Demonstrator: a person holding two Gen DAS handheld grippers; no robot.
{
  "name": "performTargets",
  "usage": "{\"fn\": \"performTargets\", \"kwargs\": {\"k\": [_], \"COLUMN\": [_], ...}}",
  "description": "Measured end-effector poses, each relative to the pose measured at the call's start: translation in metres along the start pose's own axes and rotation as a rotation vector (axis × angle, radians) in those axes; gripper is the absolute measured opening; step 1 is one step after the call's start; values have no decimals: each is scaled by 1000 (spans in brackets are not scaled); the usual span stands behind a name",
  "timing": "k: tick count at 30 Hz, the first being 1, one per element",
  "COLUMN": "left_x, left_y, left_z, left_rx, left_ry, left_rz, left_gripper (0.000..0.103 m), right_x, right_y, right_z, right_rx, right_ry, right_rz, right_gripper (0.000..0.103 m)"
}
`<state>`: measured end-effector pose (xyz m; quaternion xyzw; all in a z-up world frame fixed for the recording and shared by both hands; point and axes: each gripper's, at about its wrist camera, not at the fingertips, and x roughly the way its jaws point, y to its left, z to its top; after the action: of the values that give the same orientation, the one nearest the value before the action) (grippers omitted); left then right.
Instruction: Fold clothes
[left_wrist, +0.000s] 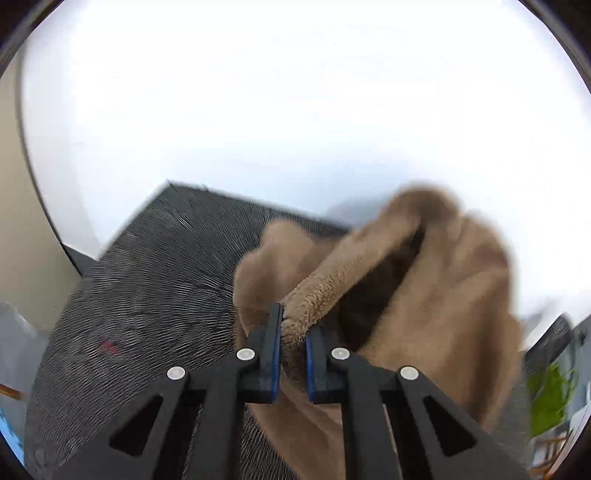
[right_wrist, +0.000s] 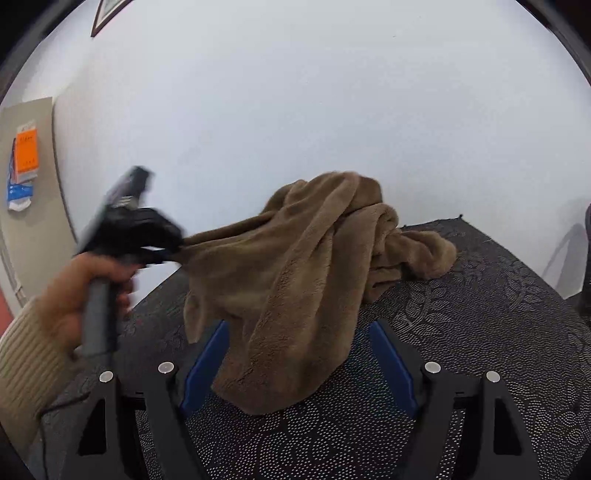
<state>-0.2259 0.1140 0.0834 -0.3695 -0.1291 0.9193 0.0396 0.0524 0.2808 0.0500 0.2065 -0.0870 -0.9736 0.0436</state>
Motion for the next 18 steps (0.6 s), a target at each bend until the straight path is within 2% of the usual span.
{"fn": "performTargets", "kwargs": {"k": [2, 5, 7, 9, 11, 14, 18], "left_x": [-47, -114, -150, -173, -190, -223, -240], "left_y": [32, 55, 67, 78, 84, 79, 85], "left_z": [5, -12, -22, -30, -41, -62, -79], "left_rx": [-29, -32, -18, 3, 26, 51, 47], "left_ry": [-96, -225, -277, -299, -312, -333, -342], "left_rz": [-19, -42, -58, -77, -90, -99, -123], "left_gripper": [11, 12, 12, 12, 12, 12, 12], "right_x": [-5, -12, -15, -17, -20, -26, -34], "right_y": [1, 3, 2, 0, 5, 22, 49], "right_z": [2, 5, 8, 14, 22, 30, 46], "right_rx": [-30, -76, -83, -59, -43, -81, -140], "right_ry": [-44, -105, -127, -118, -117, -123, -163], "right_rz": [-49, -118, -141, -129, -106, -78, -53], "right_gripper": [80, 80, 80, 87, 88, 93, 96]}}
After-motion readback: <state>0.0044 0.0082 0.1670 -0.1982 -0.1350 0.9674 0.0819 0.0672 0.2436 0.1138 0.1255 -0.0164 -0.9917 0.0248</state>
